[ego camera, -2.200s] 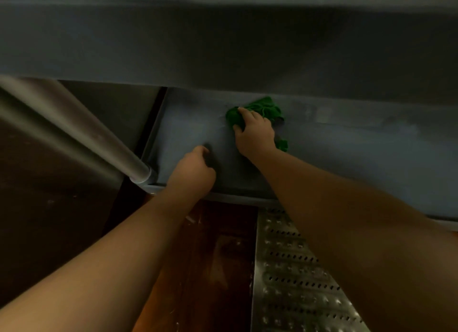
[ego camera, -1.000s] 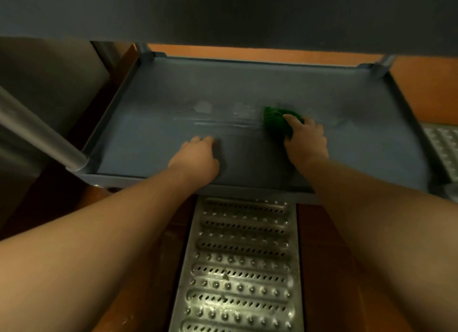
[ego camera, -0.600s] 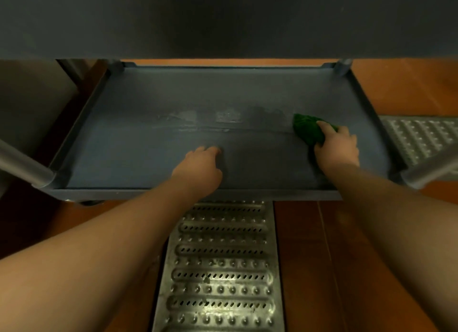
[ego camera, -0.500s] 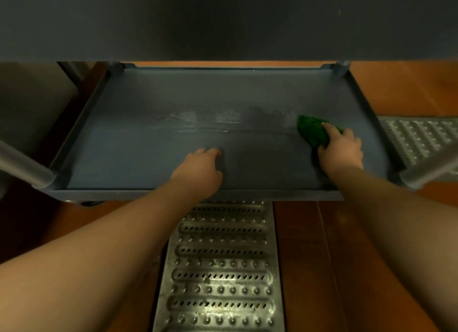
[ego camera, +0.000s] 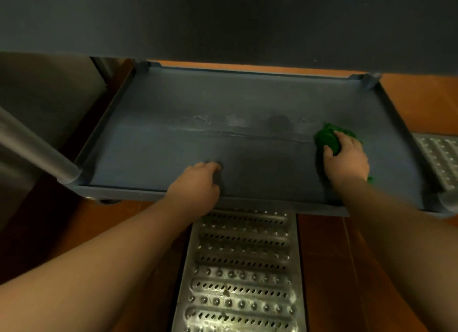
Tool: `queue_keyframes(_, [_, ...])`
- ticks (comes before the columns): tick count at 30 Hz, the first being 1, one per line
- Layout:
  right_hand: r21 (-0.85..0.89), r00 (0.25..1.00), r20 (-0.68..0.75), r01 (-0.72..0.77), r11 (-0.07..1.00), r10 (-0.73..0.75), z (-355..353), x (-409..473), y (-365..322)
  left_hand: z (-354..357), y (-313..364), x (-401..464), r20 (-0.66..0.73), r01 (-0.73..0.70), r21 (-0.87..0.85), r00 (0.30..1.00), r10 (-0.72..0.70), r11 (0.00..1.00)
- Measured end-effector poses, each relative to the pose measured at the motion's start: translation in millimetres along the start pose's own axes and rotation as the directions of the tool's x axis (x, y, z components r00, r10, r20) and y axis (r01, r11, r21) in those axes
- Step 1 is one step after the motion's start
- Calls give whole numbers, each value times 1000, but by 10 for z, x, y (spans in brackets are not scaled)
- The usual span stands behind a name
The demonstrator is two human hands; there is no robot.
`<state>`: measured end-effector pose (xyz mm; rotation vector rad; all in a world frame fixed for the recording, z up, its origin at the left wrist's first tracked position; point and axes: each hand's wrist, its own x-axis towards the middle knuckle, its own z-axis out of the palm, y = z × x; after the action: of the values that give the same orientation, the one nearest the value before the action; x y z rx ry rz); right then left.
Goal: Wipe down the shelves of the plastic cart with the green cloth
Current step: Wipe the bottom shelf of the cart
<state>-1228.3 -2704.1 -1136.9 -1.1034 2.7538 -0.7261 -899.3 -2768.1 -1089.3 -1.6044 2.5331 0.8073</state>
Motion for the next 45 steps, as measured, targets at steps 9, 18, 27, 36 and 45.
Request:
queue_keyframes(9, [40, 992, 101, 74, 996, -78, 411, -27, -796, -332, -314, 89, 24, -34, 62, 999, 32, 998])
queue_keyframes(18, [161, 946, 210, 216, 963, -248, 887, -245, -1762, -523, -899, 70, -6, 41, 14, 999, -41, 999])
queue_keyframes(27, [194, 902, 274, 289, 938, -334, 1298, -506, -2595, -688, -1365, 0, -68, 69, -65, 995, -74, 995])
queue_keyframes(36, [382, 769, 363, 393, 836, -527, 1589, -1061, -3481, -740, -1707, -17, -80, 172, -184, 979, -189, 968])
queue_keyframes(45, [615, 753, 262, 352, 706, -603, 1310, -1230, -3311, -648, -1398, 103, -245, 96, -379, 949, -200, 921])
